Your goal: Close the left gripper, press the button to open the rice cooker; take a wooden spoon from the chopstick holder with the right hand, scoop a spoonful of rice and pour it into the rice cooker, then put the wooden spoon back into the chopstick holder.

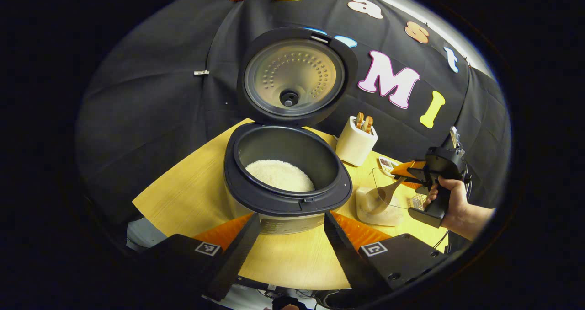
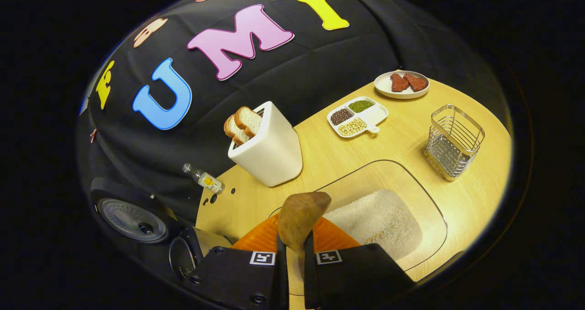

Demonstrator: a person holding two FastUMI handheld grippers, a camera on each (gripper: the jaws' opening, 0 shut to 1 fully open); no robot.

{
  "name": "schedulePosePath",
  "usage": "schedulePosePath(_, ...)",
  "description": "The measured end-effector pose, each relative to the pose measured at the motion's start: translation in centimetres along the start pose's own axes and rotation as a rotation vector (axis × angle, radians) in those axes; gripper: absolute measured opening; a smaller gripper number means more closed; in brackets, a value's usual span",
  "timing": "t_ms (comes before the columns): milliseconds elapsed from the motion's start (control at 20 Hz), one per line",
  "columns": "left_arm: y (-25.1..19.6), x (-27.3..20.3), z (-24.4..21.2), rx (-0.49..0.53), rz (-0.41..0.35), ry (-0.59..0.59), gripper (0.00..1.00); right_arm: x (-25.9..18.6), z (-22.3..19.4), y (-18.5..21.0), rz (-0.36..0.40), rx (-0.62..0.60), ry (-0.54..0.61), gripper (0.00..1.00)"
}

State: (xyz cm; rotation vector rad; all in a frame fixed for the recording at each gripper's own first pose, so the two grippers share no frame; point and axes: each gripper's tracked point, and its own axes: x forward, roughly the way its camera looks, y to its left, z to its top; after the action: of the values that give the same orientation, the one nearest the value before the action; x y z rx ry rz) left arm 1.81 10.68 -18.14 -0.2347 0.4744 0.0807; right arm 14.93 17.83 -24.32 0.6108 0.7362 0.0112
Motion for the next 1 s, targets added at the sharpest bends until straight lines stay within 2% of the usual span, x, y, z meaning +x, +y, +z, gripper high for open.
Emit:
schedulePosePath(350, -0.7, -1.3, 0.2, 0.014, -0.013, -0.026, 0.95, -3.1, 4.2, -3.8, -0.042, 0.174, -0.051, 0.17)
schedulePosePath(400, -0.9, -1.5, 0.4, 0.014, -0.018, -0.03, 0.92, -3.6, 4.8, -4.2, -0.042, 0.209, -0.058, 0.18)
schedulePosePath(450, -0.9, -1.6, 0.5, 0.012, -0.023, -0.037, 0.95, -4.2, 5.5, -4.6, -0.041, 0.245, -0.067, 0.18)
schedulePosePath(650, -0.9, -2.1, 1.6, 0.007, -0.034, -0.068, 0.95, -6.1, 7.8, -5.8, -0.041, 0.355, -0.089, 0.17)
schedulePosePath(800, -0.8, -2.4, 2.6, 0.008, -0.043, -0.094, 0.96, -7.5, 9.4, -4.9, -0.015, 0.431, -0.116, 0.18)
schedulePosePath(1000, 0.2, -2.8, 3.4, 0.016, -0.04, -0.123, 0.95, -8.8, 10.2, -1.0, 0.063, 0.514, -0.104, 0.17)
